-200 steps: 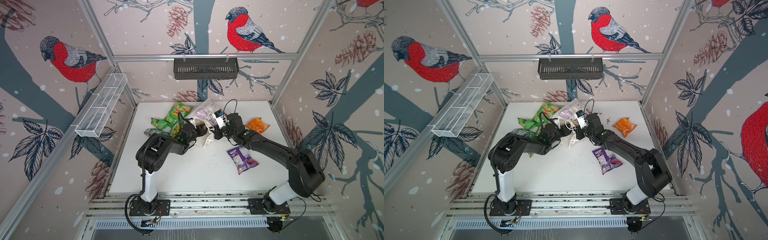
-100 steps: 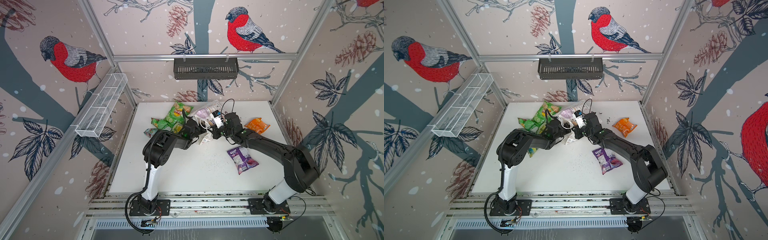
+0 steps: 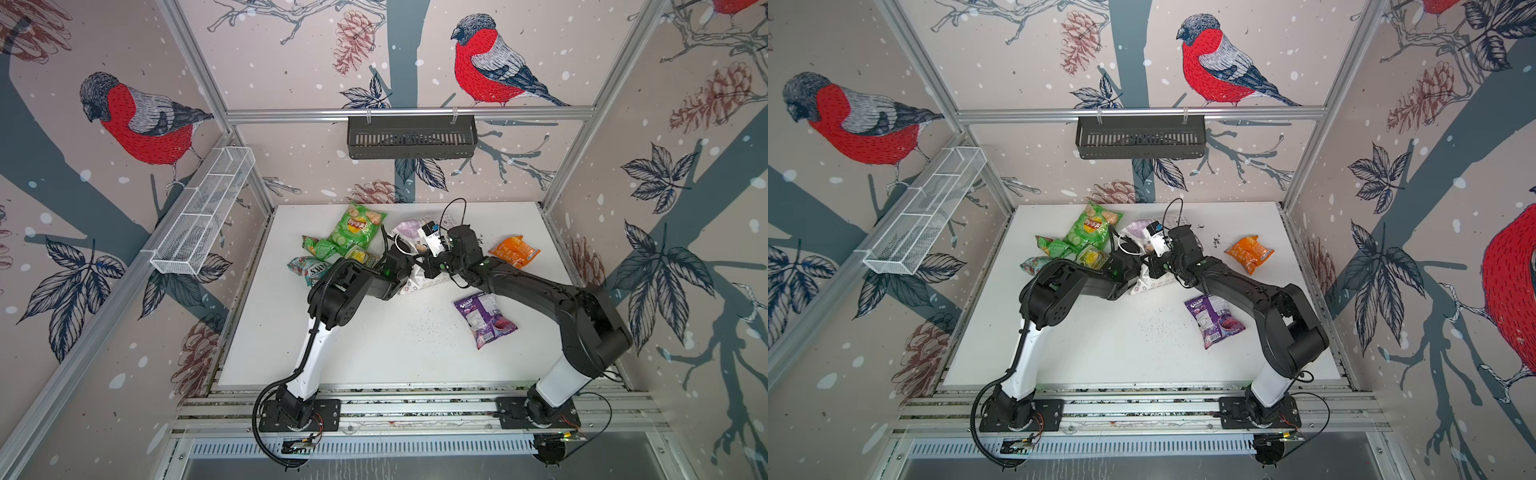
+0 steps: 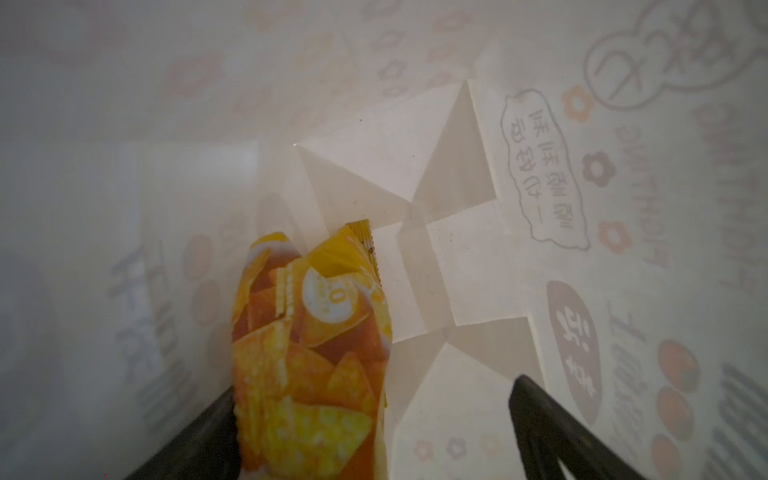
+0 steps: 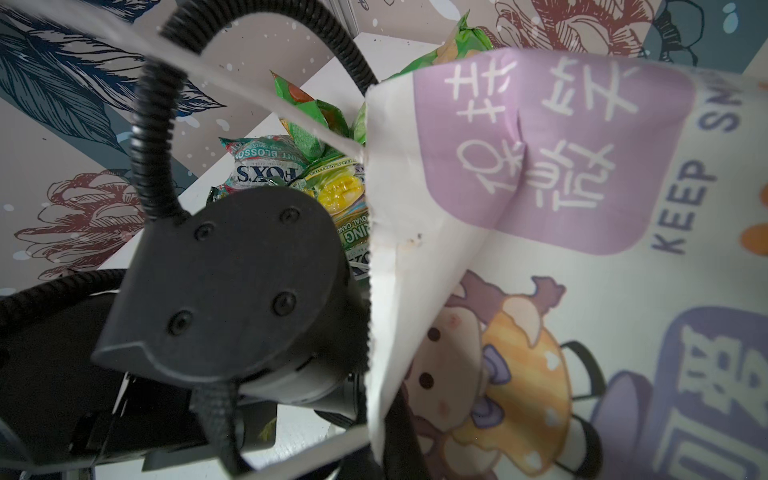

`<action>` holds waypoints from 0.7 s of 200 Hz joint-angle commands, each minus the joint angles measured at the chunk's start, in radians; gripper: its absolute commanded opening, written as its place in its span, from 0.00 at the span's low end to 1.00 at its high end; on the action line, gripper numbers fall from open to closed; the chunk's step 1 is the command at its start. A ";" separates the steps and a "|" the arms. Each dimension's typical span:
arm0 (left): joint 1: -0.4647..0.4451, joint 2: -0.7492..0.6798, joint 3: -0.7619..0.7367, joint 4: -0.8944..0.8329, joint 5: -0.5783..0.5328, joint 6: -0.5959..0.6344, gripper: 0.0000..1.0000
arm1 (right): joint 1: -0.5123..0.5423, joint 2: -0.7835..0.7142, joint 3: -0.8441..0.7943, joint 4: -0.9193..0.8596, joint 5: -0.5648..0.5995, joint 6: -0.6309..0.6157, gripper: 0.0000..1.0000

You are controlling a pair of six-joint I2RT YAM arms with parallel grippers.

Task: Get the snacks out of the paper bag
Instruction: 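Lift the yellow packet with the left gripper while the right gripper holds the rim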

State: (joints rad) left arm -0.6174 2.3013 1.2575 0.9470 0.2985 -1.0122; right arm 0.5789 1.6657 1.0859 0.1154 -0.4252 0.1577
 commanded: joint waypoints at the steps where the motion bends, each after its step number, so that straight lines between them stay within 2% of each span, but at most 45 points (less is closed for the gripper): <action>1: -0.011 0.022 0.013 0.072 0.022 0.000 0.83 | -0.002 -0.001 -0.011 0.060 -0.071 0.013 0.00; 31: -0.023 0.044 0.020 0.090 0.014 -0.004 0.61 | -0.009 -0.009 -0.025 0.070 -0.076 0.018 0.00; 69: -0.035 0.073 0.071 0.035 -0.002 0.018 0.58 | -0.037 -0.032 -0.072 0.125 -0.112 0.050 0.00; 75: -0.040 0.082 0.082 0.029 -0.009 0.020 0.52 | -0.041 -0.035 -0.079 0.134 -0.115 0.055 0.00; 85: -0.044 0.101 0.113 0.014 0.004 0.020 0.30 | -0.047 -0.038 -0.089 0.146 -0.121 0.059 0.00; 91: -0.045 0.110 0.127 0.003 0.007 0.020 0.22 | -0.050 -0.038 -0.090 0.147 -0.121 0.060 0.00; 116: -0.045 0.104 0.113 -0.008 -0.025 0.041 0.09 | -0.064 -0.045 -0.100 0.148 -0.128 0.060 0.00; 124: -0.045 0.096 0.112 -0.027 -0.033 0.059 0.00 | -0.069 -0.049 -0.107 0.153 -0.129 0.061 0.00; 140: -0.045 0.072 0.091 -0.036 -0.056 0.086 0.00 | -0.082 -0.052 -0.115 0.153 -0.126 0.066 0.00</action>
State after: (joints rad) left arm -0.6601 2.4039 1.3666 0.9283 0.2817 -0.9863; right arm 0.5087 1.6241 0.9798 0.2184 -0.4900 0.2127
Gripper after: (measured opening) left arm 0.049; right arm 0.049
